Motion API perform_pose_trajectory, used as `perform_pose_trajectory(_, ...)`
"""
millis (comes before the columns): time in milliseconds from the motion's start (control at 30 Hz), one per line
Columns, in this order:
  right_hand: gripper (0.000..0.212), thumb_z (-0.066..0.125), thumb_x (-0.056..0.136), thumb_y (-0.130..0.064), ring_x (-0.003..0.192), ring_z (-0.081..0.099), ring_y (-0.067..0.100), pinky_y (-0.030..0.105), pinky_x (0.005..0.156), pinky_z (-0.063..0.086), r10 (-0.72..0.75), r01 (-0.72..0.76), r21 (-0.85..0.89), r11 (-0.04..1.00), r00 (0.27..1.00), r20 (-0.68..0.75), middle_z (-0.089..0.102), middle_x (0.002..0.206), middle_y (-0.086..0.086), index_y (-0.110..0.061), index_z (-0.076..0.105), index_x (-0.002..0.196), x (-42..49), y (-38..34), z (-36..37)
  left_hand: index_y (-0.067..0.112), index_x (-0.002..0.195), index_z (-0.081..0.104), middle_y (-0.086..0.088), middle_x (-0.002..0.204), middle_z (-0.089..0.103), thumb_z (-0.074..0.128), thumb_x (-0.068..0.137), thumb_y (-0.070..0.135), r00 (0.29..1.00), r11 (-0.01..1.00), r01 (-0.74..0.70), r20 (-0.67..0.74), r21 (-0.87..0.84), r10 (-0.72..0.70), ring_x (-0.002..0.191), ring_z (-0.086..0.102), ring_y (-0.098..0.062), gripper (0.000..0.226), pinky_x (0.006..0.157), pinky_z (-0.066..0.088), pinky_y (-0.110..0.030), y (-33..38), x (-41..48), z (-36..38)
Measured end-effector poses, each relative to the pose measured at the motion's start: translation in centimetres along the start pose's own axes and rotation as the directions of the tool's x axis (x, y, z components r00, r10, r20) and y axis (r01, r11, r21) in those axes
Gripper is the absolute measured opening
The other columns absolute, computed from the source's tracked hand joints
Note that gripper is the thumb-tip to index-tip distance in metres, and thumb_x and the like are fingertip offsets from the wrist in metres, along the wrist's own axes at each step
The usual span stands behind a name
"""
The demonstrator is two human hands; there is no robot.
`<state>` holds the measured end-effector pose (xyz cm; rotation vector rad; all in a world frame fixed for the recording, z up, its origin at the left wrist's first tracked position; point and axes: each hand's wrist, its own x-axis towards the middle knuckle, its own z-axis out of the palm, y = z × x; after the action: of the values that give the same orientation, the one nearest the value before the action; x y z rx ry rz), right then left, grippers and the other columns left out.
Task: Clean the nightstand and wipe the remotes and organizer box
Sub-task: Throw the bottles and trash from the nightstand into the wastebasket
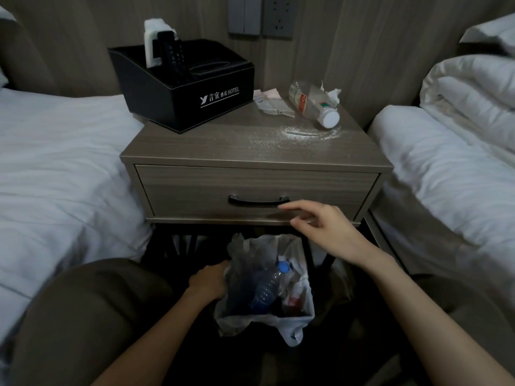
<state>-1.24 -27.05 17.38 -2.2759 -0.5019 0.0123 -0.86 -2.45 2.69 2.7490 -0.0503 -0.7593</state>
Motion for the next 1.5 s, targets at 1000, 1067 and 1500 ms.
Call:
perform_pose_trajectory(1000,0.062,0.066,0.087,-0.036,0.129,0.045,0.027,0.041,0.107,0.039,0.106,-0.215,-0.378,0.901,0.951,-0.29,0.037,0.147,0.005,-0.028,0.039,0.142,19.0,2.7,-13.0,0.026,0.152,0.022,-0.008,0.15,0.035,0.051,0.095,0.045,0.746,0.934,-0.299,-0.563,0.194,0.356,0.132,0.042,-0.032,0.066,0.1,0.044,-0.048,13.7,10.4,-29.3)
perform_pose_trajectory(1067,0.063,0.066,0.086,-0.035,0.129,0.045,0.027,0.042,0.106,0.04,0.135,-0.233,-0.355,0.906,0.951,-0.28,0.035,0.148,0.004,-0.03,0.038,0.142,19.7,3.2,-13.0,0.027,0.152,0.021,-0.005,0.155,0.03,0.051,0.095,0.045,0.768,0.934,-0.309,-0.533,0.177,0.355,0.136,0.037,-0.031,0.067,0.105,0.04,-0.048,14.1,12.3,-29.2)
perform_pose_trajectory(1500,0.059,0.06,0.084,-0.004,0.123,0.048,0.027,0.03,0.103,0.036,0.011,-0.141,-0.321,0.936,0.927,-0.376,0.034,0.146,0.007,-0.021,0.044,0.138,20.2,4.6,-11.7,0.017,0.112,0.071,-0.01,0.109,0.071,0.049,0.1,0.021,0.628,0.898,-0.402,-0.66,0.178,0.412,0.101,0.065,-0.031,0.026,0.089,0.051,-0.041,13.2,14.2,-30.1)
